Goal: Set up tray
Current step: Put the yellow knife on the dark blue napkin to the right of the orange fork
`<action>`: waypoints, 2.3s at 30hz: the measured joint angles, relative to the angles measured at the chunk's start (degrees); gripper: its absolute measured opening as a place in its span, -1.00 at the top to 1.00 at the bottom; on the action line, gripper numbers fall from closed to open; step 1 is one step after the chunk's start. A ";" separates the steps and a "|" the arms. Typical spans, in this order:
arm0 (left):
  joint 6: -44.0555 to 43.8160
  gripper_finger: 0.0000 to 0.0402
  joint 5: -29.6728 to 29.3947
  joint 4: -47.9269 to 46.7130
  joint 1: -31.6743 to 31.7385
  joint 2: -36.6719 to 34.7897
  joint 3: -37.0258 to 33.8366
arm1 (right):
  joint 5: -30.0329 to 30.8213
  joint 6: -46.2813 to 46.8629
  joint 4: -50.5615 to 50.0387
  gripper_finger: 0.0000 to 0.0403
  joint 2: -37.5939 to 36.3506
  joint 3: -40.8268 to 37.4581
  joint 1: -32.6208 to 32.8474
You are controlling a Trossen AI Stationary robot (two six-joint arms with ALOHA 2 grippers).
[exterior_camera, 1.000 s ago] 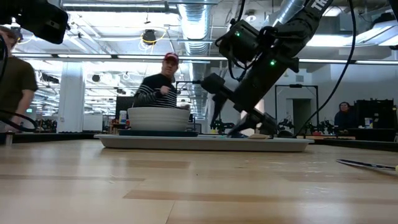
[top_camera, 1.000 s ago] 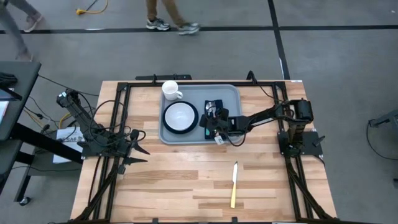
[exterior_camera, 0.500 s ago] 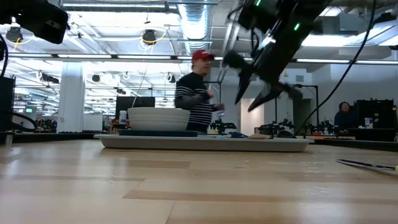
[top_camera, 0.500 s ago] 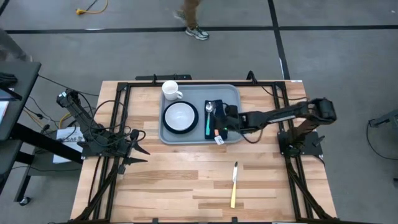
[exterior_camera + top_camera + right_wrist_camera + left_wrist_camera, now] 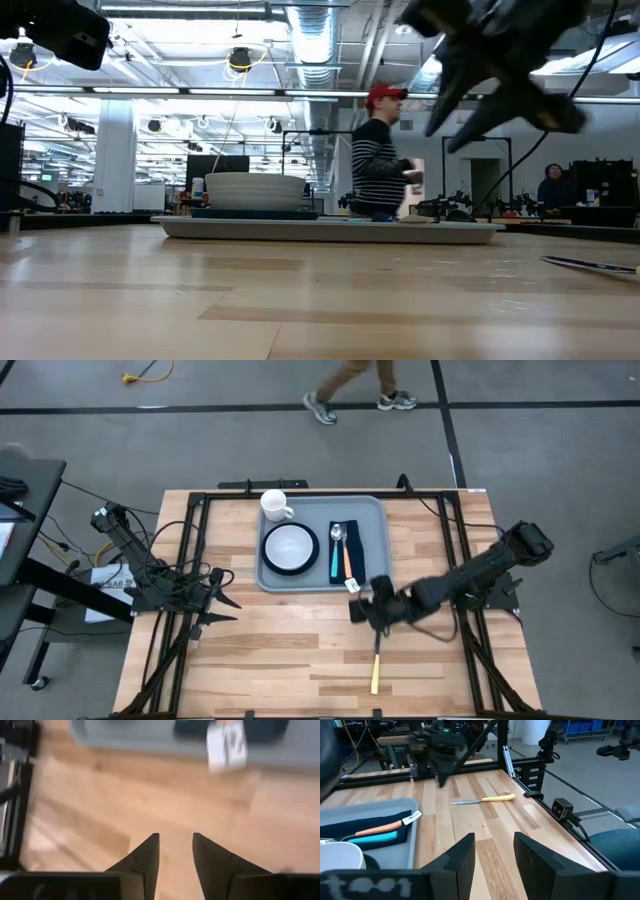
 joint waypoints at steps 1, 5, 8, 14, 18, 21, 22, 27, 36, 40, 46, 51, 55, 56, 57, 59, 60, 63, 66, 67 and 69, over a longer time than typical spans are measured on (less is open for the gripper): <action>0.02 0.37 0.00 0.03 -0.01 0.00 -0.01 | 0.04 2.12 0.20 0.47 0.70 0.02 1.67; 0.04 0.37 0.02 0.03 0.00 0.00 0.00 | 0.04 10.29 0.13 0.47 4.05 0.02 7.51; 0.04 0.37 0.01 0.04 -0.02 0.00 0.00 | 0.01 15.32 0.06 0.47 6.70 0.00 10.54; 0.00 0.37 0.02 0.03 0.00 0.00 0.00 | 0.02 19.86 -0.09 0.47 8.72 0.00 13.38; 0.03 0.37 0.01 0.03 -0.01 0.00 0.00 | -0.08 19.90 -0.06 0.47 7.98 0.00 13.32; 0.04 0.37 0.01 0.03 -0.02 0.00 0.00 | -2.39 20.33 -0.29 0.47 6.97 0.00 12.83; 0.04 0.37 0.02 0.03 0.00 0.00 0.00 | -3.88 20.37 -0.33 0.47 6.77 0.00 12.73; 0.06 0.37 0.00 0.03 0.00 0.00 0.00 | -11.88 20.87 -0.31 0.47 6.68 0.00 12.10; 0.07 0.37 0.02 0.02 0.00 0.00 0.00 | -16.96 21.06 -2.60 0.47 6.68 0.00 10.93; 0.04 0.37 0.02 0.02 0.00 0.00 0.00 | -17.94 22.32 -4.78 0.47 6.68 0.00 10.94; 0.03 0.37 0.02 0.00 -0.02 0.00 0.00 | -17.93 22.34 -4.17 0.47 6.68 0.00 10.94; 0.02 0.37 0.02 0.00 0.00 0.00 0.00 | -17.89 19.18 -4.16 0.47 6.68 0.00 10.81; -0.02 0.37 0.02 0.00 0.00 0.00 0.00 | -17.86 10.44 -3.26 0.46 6.68 0.00 10.53; -0.19 0.37 0.02 0.00 -0.02 0.00 0.00 | -17.77 8.60 -3.28 0.46 6.68 0.00 10.30; -0.26 0.37 0.03 0.00 -0.01 0.00 0.00 | -17.63 6.87 -3.26 0.46 6.68 0.00 10.11; -0.26 0.37 0.04 -0.01 -0.02 0.00 0.00 | -17.62 3.95 -3.24 0.46 6.68 0.00 9.51; -0.26 0.37 0.04 -0.01 0.00 0.00 0.00 | -17.67 2.36 -3.24 0.46 6.68 0.00 9.12; 0.26 0.37 0.03 0.00 -0.01 0.00 0.00 | -17.80 -3.08 -2.89 0.46 6.68 0.00 7.91; 1.29 0.37 -0.16 0.00 -0.01 0.00 0.00 | -17.94 -10.89 -1.12 0.46 6.68 0.00 7.01; 1.31 0.37 -0.51 0.01 -0.02 0.00 0.00 | -18.03 -15.37 -0.31 0.46 6.68 0.00 6.83; 1.38 0.37 -1.06 0.00 0.00 0.00 0.00 | -18.59 -23.67 1.47 0.46 6.68 0.00 6.83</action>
